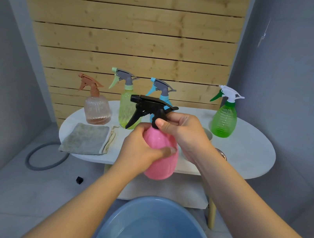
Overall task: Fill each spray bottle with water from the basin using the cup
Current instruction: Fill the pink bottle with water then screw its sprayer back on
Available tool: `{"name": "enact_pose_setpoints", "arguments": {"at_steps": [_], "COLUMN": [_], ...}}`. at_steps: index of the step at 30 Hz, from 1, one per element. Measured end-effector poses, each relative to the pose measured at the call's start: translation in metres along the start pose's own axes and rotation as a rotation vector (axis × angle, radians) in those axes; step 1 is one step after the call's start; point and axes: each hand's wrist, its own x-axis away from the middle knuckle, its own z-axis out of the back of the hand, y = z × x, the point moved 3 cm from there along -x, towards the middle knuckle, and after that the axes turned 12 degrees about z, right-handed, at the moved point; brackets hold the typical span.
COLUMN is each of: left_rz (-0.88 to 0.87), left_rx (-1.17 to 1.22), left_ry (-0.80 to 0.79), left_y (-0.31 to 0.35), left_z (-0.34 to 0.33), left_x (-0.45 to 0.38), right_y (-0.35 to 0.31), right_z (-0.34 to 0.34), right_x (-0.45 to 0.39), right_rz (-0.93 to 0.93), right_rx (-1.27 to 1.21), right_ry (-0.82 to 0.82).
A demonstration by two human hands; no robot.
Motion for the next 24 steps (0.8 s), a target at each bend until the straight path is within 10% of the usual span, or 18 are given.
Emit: {"name": "enact_pose_setpoints", "arguments": {"at_steps": [10, 24], "left_rz": [-0.065, -0.106], "left_rx": [0.017, 0.120], "left_ry": [0.077, -0.216], "left_y": [0.019, 0.114], "left_z": [0.010, -0.060], "left_x": [-0.033, -0.130], "right_y": [0.001, -0.018], "right_z": [0.044, 0.132], "right_x": [-0.008, -0.078], "right_rz": [-0.159, -0.164], "right_rx": [0.250, 0.164], "right_ry": [-0.023, 0.077]}}
